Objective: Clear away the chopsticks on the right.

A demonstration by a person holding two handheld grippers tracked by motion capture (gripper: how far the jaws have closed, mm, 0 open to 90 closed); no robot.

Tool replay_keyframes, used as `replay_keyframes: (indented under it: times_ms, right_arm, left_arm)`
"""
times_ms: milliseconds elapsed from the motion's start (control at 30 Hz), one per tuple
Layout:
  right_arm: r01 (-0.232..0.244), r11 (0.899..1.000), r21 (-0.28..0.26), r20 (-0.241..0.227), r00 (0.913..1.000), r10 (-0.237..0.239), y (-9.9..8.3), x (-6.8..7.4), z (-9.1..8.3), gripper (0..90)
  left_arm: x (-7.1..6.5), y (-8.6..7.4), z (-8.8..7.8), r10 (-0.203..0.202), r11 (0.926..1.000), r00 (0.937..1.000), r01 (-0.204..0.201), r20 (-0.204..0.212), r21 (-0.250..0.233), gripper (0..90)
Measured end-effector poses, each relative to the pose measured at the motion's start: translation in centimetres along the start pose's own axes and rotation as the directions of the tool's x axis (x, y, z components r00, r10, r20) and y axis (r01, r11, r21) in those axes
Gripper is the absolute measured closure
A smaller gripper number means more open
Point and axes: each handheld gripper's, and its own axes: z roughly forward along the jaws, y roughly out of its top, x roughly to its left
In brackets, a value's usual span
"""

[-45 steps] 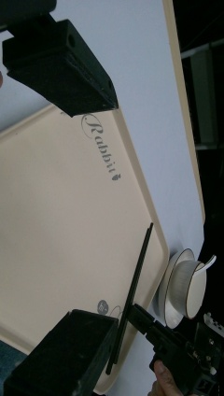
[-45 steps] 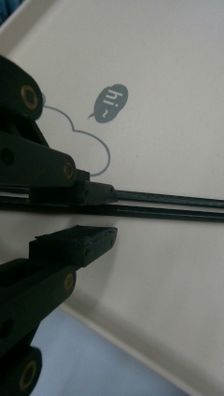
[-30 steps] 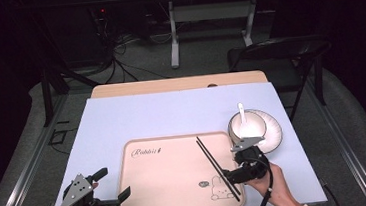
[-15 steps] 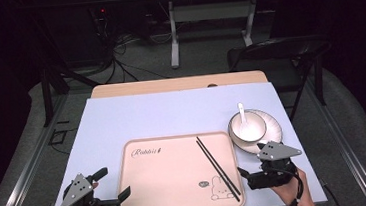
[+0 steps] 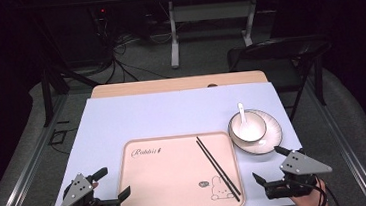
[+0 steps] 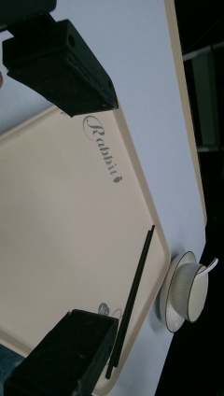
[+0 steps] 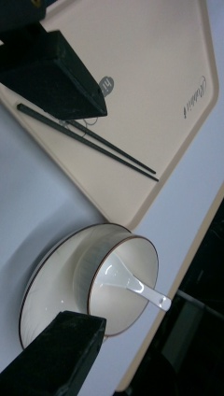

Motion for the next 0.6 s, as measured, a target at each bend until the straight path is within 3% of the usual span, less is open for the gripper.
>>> replay_keyframes:
  times_ms: [133, 400, 600]
  right_arm:
    - [0.028, 0.999, -0.025, 0.024, 0.9993, -0.027, -1.3, 0.1, -1.1, 0.0]
    - [-0.023, 0.999, -0.026, 0.032, 0.9992, 0.024, -2.8, -0.4, -2.4, 0.0]
    - [-0.013, 0.999, -0.036, 0.051, 0.9986, 0.015, -2.9, -0.6, -2.5, 0.0]
  left_arm:
    - [0.0, 0.0, 0.0, 0.001, 1.0000, 1.0000, -0.001, -0.002, -0.007, 0.2]
    - [0.0, 0.0, -0.1, 0.003, 0.9999, 1.0000, -0.004, -0.006, -0.014, 0.1]
    - [0.0, 0.0, 0.0, 0.005, 0.9999, 1.0000, -0.005, -0.007, -0.009, 0.1]
